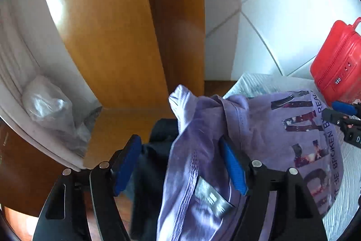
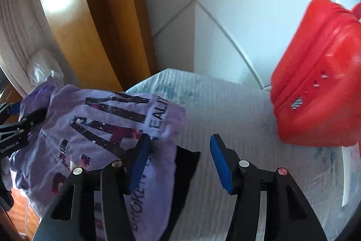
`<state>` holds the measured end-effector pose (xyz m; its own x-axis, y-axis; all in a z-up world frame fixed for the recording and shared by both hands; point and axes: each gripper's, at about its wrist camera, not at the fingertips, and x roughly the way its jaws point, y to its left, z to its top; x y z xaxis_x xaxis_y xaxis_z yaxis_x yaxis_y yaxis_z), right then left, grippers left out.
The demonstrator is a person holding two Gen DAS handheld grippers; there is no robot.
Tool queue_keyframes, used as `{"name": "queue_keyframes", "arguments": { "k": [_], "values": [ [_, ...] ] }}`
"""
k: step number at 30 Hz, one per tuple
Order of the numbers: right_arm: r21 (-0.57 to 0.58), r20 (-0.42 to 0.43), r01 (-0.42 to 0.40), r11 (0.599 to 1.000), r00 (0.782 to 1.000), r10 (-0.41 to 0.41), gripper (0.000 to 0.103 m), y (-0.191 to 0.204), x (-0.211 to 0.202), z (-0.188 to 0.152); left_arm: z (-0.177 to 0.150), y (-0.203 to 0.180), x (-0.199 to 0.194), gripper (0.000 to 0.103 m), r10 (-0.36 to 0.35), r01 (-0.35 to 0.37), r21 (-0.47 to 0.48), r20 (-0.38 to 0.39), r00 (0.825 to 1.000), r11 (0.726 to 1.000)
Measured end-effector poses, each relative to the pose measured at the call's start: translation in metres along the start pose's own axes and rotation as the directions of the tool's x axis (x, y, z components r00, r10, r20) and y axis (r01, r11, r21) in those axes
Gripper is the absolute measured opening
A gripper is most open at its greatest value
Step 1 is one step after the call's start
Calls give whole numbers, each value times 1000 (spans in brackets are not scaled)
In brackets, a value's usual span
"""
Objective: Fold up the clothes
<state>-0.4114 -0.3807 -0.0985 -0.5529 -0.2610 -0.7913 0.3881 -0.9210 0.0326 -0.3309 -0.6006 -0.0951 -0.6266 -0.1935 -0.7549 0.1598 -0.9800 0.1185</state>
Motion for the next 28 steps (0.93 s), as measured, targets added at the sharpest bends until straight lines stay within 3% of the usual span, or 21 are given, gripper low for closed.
{"name": "queue_keyframes", "arguments": {
  "k": [3, 6, 8, 10, 16, 28],
  "values": [
    [-27, 22, -16, 1000, 1000, 17, 55, 4, -29, -19, -6, -6, -40, 72, -6, 6, -1, 47, 999, 1000],
    [-58, 39, -36, 998, 999, 38, 71, 12, -59, -39, -24, -17, -79, 73, -54, 57, -44, 65, 996, 997],
    [-75, 50, -45, 996, 998, 49, 91, 17, -77, -54, -40, -29, -94, 73, -106, 109, -66, 52, 993, 992],
    [-76, 49, -49, 996, 997, 53, 103, 25, -89, -71, -56, -40, -106, 73, -140, 143, -83, 48, 989, 986],
    [-72, 31, -54, 996, 998, 57, 103, 40, -114, -104, -81, -75, -124, 76, -69, 70, -63, 22, 997, 996],
    [-20, 40, -38, 999, 998, 38, 103, 50, -114, -99, -84, -53, -129, 76, -112, 113, -84, 12, 994, 990]
  ]
}}
